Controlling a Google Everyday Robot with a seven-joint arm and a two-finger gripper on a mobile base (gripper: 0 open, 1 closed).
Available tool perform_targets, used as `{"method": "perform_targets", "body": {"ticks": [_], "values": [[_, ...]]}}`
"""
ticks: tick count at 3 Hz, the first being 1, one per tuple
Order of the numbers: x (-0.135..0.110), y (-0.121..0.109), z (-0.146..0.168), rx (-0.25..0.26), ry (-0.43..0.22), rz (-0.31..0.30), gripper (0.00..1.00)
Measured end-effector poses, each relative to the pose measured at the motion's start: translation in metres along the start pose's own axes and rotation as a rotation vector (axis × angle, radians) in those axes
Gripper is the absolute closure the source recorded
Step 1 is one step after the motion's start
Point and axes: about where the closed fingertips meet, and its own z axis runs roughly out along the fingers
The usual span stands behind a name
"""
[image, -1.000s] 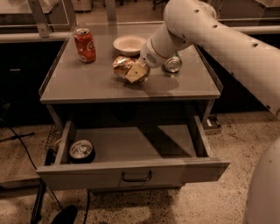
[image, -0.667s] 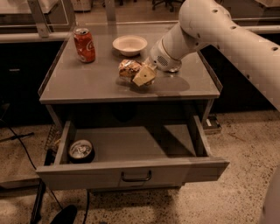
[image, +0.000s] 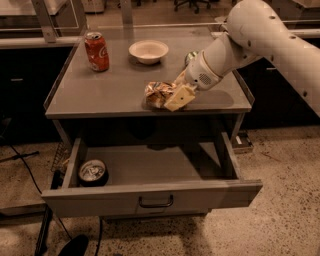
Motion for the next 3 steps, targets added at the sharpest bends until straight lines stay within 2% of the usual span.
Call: {"method": "perform_targets", "body": {"ticks": [2,3], "values": [[-0.003,0.006,-0.001,-0.001,0.000,-0.021,1.00],[-0.007,0.027,-0.013,-0.001,-0.018,-0.068,1.00]]}}
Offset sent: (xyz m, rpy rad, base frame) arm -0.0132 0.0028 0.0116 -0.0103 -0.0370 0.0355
